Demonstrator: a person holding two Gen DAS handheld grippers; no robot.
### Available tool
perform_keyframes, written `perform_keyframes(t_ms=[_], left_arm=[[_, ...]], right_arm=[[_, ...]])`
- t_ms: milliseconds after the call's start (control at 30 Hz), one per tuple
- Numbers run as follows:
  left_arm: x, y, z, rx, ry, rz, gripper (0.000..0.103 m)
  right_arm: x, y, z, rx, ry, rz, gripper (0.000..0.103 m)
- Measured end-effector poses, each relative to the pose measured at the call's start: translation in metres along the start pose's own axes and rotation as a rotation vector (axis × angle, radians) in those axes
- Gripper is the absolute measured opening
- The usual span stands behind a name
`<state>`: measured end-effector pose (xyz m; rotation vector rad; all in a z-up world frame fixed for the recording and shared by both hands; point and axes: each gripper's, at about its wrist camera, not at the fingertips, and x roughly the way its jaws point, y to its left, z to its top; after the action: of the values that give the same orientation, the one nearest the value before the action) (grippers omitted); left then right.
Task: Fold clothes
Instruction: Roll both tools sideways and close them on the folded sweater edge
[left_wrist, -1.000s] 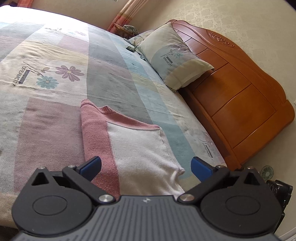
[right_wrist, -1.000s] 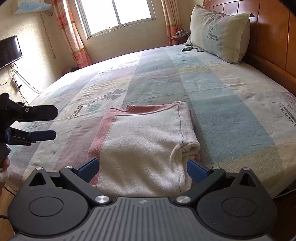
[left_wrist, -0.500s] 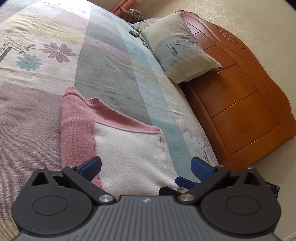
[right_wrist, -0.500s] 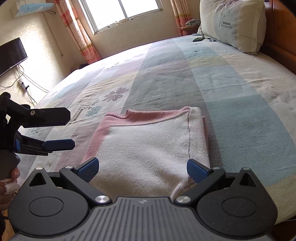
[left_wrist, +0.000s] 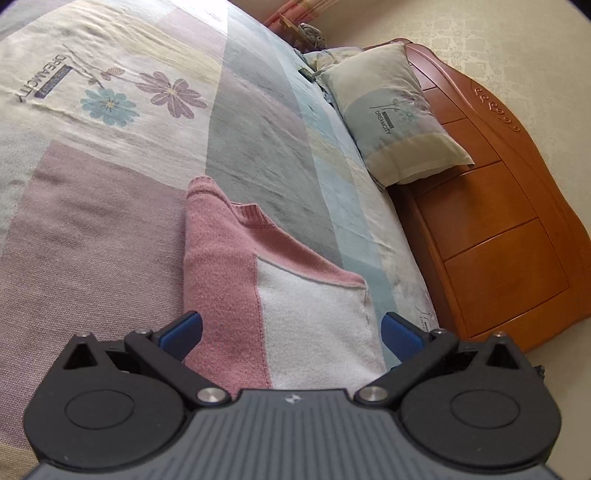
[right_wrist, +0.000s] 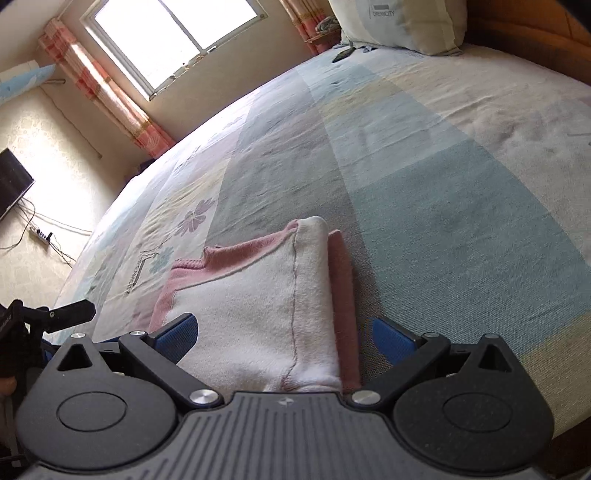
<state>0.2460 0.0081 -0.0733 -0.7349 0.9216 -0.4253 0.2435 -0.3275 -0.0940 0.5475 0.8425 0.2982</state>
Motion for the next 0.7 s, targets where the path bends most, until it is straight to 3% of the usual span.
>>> perform_keyframes(t_ms=[333,533,700], left_arm=[[0.027,0.042,-0.008,-0.167,0.11,-0.058,0.102],[0.046,0.046,-0.006,-0.19,0.13,-0.104,0.102],[0.056,0.041,0.001,-0.164,0.142,-0.101,0.102]], right_arm=[[0.039,-0.053,0.009,0.267,0.149,0.172,0.103],[0.056,-0.051,0.013,0.271,0.173,0.183,0.103],[0.062,-0.041,0.015,0.218,0.166,0.152,0.103]])
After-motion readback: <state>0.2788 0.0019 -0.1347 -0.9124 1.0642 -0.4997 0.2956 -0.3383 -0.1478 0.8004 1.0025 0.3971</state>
